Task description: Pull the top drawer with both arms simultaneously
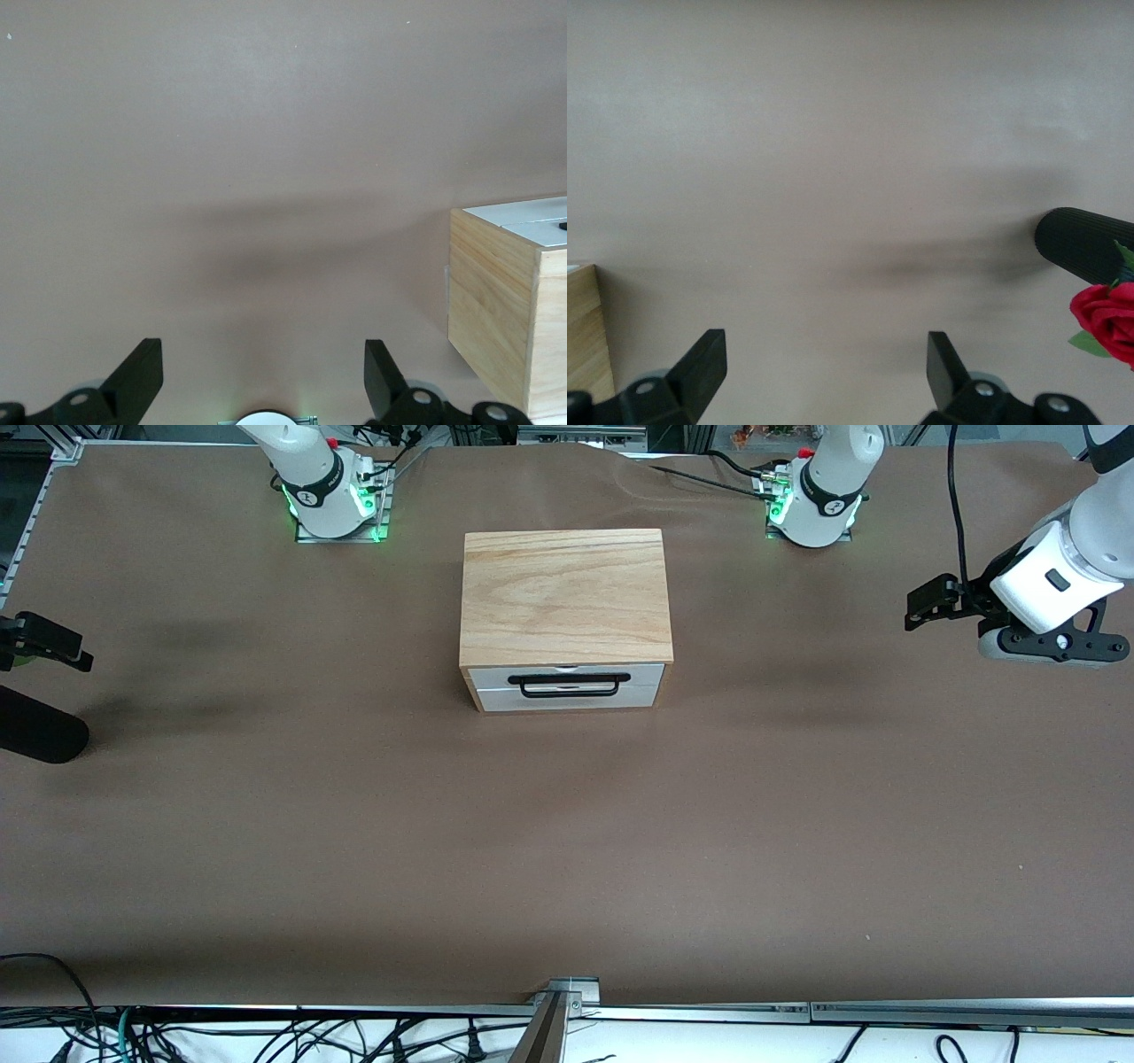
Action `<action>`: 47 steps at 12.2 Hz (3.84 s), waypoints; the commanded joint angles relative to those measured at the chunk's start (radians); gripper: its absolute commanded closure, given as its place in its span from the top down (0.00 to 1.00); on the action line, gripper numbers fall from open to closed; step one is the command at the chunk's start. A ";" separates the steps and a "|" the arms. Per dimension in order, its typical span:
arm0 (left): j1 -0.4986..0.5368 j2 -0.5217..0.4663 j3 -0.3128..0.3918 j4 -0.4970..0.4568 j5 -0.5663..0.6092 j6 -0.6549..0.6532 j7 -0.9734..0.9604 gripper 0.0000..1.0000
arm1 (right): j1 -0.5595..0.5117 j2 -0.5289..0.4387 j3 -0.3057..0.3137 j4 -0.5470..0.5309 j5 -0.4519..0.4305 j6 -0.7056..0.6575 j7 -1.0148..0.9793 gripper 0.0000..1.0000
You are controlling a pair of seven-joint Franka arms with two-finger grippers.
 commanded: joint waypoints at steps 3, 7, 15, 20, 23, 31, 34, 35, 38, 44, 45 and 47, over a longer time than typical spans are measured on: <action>-0.007 0.019 -0.003 0.032 0.033 -0.021 -0.012 1.00 | -0.012 -0.010 0.014 -0.007 -0.009 0.001 0.003 1.00; -0.016 0.028 -0.001 0.055 0.048 -0.022 -0.014 1.00 | -0.012 -0.010 0.014 -0.009 -0.009 0.001 0.003 1.00; -0.016 0.051 0.005 0.095 0.046 -0.024 -0.012 1.00 | -0.012 -0.010 0.014 -0.009 -0.010 0.001 0.005 1.00; -0.012 0.066 0.005 0.091 0.043 -0.019 -0.015 1.00 | -0.012 -0.010 0.014 -0.009 -0.010 0.001 0.005 1.00; -0.012 0.076 0.005 0.091 0.040 -0.012 -0.015 1.00 | -0.012 -0.010 0.014 -0.007 -0.009 0.001 0.005 1.00; -0.007 0.080 -0.004 -0.046 -0.007 0.238 -0.040 1.00 | 0.026 0.073 0.025 -0.012 0.010 -0.034 0.018 1.00; -0.009 0.102 -0.009 -0.157 -0.148 0.408 0.001 1.00 | 0.031 0.157 0.027 -0.016 0.248 -0.032 0.011 1.00; -0.013 0.122 -0.010 -0.189 -0.214 0.466 0.024 1.00 | 0.027 0.193 0.025 -0.018 0.351 -0.023 0.009 1.00; -0.018 0.200 -0.073 -0.283 -0.479 0.638 0.124 1.00 | 0.014 0.286 0.022 -0.026 0.702 -0.015 0.000 1.00; -0.049 0.402 -0.164 -0.339 -1.216 0.717 0.610 1.00 | 0.037 0.354 0.025 -0.238 1.107 0.121 -0.357 1.00; -0.058 0.433 -0.164 -0.356 -1.324 0.714 0.761 1.00 | 0.049 0.354 0.031 -0.272 1.182 0.123 -0.382 1.00; -0.066 0.482 -0.170 -0.367 -1.424 0.685 0.910 1.00 | 0.088 0.371 0.033 -0.355 1.354 0.123 -0.519 1.00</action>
